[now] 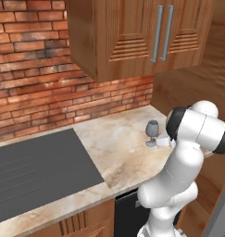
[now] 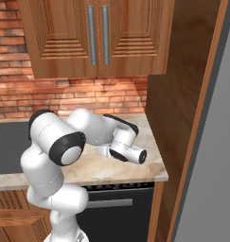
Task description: Retrieve the wine glasses from the counter and place one next to each plate.
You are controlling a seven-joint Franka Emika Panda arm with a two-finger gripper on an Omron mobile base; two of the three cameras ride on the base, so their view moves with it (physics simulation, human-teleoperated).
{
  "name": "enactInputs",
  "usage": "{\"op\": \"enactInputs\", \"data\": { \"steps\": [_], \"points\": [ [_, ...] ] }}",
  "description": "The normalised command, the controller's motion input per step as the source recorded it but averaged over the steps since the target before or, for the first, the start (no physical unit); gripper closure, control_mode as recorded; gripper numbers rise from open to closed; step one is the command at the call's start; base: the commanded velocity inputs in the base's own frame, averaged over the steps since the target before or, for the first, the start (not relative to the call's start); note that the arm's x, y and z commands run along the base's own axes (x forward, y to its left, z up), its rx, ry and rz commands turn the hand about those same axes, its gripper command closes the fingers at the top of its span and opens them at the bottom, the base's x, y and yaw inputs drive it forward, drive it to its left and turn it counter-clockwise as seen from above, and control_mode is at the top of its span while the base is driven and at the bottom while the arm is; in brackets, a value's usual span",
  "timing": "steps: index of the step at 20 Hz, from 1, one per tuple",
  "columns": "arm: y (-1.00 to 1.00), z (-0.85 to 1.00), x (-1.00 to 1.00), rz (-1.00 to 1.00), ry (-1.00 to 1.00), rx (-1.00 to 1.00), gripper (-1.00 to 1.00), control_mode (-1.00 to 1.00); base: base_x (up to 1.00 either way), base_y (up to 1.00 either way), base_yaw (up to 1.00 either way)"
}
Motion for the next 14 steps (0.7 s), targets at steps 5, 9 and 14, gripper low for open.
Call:
{"op": "enactInputs", "data": {
  "steps": [5,9,14],
  "points": [
    [0.03,-0.07,0.18,0.0,0.0,0.0,-1.0,-1.0,0.0,0.0,0.0],
    [0.16,-0.13,0.24,0.0,0.0,0.0,-1.0,-1.0,0.0,0.0,0.0],
    [0.04,-0.03,0.15,0.0,-0.02,0.0,1.0,-1.0,0.0,0.0,0.0]
  ]
}}
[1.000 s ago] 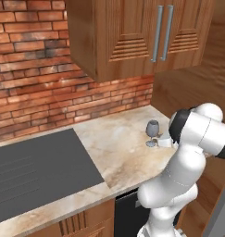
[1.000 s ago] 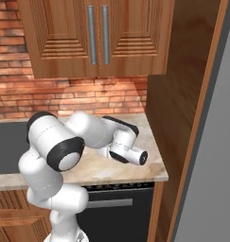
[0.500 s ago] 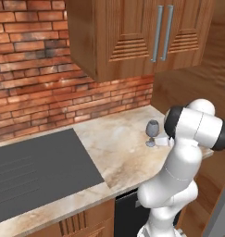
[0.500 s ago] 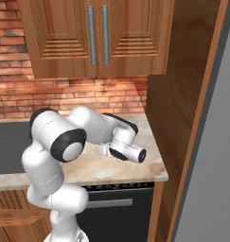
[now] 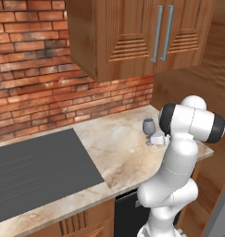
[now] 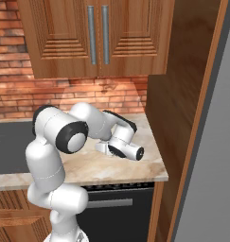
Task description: Retrieve the wine glasses from the counter and place one next to each plate.
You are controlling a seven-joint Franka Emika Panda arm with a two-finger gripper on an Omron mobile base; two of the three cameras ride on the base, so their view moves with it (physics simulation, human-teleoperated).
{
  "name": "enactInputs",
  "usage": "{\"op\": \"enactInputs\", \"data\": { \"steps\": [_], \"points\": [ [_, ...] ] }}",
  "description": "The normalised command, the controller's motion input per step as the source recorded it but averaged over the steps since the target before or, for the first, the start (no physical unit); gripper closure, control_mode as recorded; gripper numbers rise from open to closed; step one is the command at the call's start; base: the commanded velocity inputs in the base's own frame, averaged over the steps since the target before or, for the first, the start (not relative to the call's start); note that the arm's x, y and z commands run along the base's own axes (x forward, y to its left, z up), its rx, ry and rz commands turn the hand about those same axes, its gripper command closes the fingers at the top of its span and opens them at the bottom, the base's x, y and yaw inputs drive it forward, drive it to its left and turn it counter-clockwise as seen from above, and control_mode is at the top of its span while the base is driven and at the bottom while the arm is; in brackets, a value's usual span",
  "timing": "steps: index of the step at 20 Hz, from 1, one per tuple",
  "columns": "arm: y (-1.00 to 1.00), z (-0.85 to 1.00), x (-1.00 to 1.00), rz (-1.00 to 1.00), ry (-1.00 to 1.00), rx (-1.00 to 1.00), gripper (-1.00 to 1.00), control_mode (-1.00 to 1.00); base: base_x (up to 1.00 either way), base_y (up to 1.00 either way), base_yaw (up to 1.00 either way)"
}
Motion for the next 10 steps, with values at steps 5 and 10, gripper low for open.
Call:
{"op": "enactInputs", "data": {
  "steps": [5,10],
  "points": [
    [0.0,0.25,0.0,0.0,-0.16,0.0,1.0,-1.0,0.0,0.0,0.0],
    [0.01,0.87,-0.07,0.0,-0.29,0.0,1.0,-1.0,0.0,0.0,0.0]
  ]
}}
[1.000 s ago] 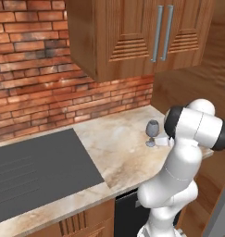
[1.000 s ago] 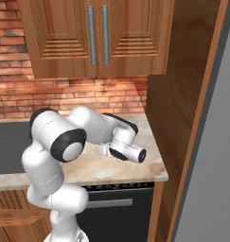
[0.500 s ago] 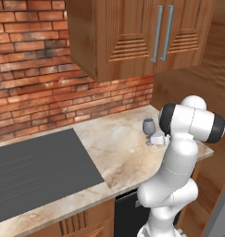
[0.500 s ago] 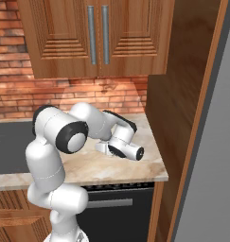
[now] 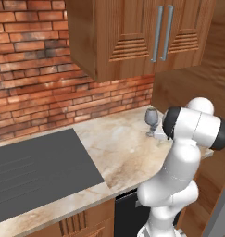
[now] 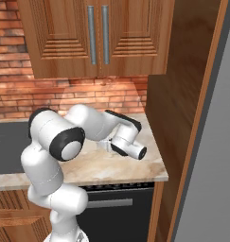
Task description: Retrieve the wine glasses from the counter and place one next to each plate.
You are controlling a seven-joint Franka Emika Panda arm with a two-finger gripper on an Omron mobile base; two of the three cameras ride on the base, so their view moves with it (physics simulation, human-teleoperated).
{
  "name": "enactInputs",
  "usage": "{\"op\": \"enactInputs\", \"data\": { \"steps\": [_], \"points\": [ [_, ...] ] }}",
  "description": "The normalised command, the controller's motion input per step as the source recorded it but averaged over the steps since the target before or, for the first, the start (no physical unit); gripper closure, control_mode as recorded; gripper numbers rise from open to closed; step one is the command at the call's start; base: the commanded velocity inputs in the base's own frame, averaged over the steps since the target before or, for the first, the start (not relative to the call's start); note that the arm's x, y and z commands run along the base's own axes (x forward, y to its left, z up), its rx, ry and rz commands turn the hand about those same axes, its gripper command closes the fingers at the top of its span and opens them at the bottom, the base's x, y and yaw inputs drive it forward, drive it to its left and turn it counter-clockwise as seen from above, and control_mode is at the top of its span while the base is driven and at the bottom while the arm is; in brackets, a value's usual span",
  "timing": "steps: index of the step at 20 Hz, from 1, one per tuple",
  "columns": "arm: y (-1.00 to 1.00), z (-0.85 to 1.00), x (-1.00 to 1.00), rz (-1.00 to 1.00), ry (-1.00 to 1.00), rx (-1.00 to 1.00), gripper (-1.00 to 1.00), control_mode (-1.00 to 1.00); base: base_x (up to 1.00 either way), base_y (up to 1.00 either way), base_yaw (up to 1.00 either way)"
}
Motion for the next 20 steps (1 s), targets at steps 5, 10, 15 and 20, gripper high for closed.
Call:
{"op": "enactInputs", "data": {
  "steps": [5,10,15,20],
  "points": [
    [0.09,1.0,-0.25,0.0,-0.29,0.0,1.0,-1.0,0.0,0.0,0.0],
    [0.07,0.96,-0.43,0.0,-0.23,0.0,1.0,-1.0,0.0,0.0,0.0],
    [0.04,0.81,-0.64,0.0,-0.17,0.0,1.0,-1.0,0.0,0.0,0.0],
    [0.09,0.77,-0.65,0.0,-0.13,-0.02,1.0,-1.0,0.0,0.0,0.0]
  ]
}}
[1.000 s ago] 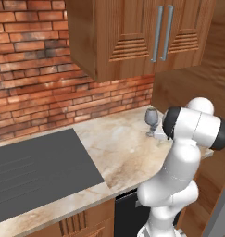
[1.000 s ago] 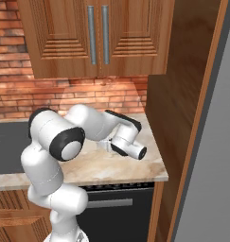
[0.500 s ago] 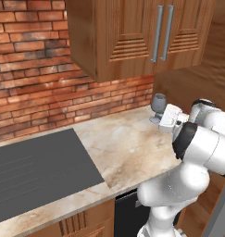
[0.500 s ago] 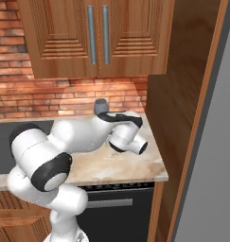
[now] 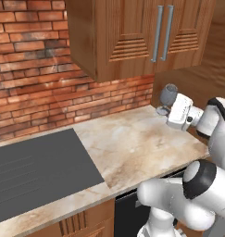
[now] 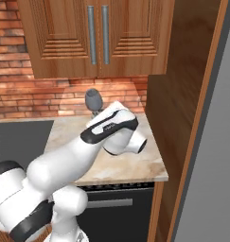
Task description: Retrieve the wine glasses from the counter and place one next to each plate.
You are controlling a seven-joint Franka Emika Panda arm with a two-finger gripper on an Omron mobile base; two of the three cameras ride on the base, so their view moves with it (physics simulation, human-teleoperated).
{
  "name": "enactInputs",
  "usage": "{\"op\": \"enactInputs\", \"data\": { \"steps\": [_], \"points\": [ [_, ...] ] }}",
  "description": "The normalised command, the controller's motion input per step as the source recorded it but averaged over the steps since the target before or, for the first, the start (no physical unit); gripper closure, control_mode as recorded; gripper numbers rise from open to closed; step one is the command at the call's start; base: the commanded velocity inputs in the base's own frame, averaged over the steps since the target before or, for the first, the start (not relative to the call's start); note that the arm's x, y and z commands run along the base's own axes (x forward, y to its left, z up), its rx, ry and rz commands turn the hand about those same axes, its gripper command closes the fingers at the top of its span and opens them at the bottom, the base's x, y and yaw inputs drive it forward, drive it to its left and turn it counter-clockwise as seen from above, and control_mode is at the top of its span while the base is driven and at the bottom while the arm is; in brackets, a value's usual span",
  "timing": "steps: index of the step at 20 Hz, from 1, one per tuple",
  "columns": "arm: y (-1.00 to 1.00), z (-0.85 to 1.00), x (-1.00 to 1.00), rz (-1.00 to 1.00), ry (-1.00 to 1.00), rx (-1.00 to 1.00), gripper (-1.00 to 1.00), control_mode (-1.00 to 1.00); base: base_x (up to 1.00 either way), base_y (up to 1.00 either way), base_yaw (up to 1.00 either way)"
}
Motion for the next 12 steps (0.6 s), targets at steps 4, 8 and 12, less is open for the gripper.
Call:
{"op": "enactInputs", "data": {
  "steps": [4,8,12],
  "points": [
    [0.05,0.68,-0.73,0.0,-0.03,-0.03,1.0,-1.0,0.0,0.0,0.0],
    [0.11,0.55,-0.77,0.0,0.0,-0.03,1.0,-1.0,0.0,0.0,0.0],
    [0.11,0.15,-0.89,0.0,0.0,-0.05,1.0,-1.0,0.0,0.0,0.0]
  ]
}}
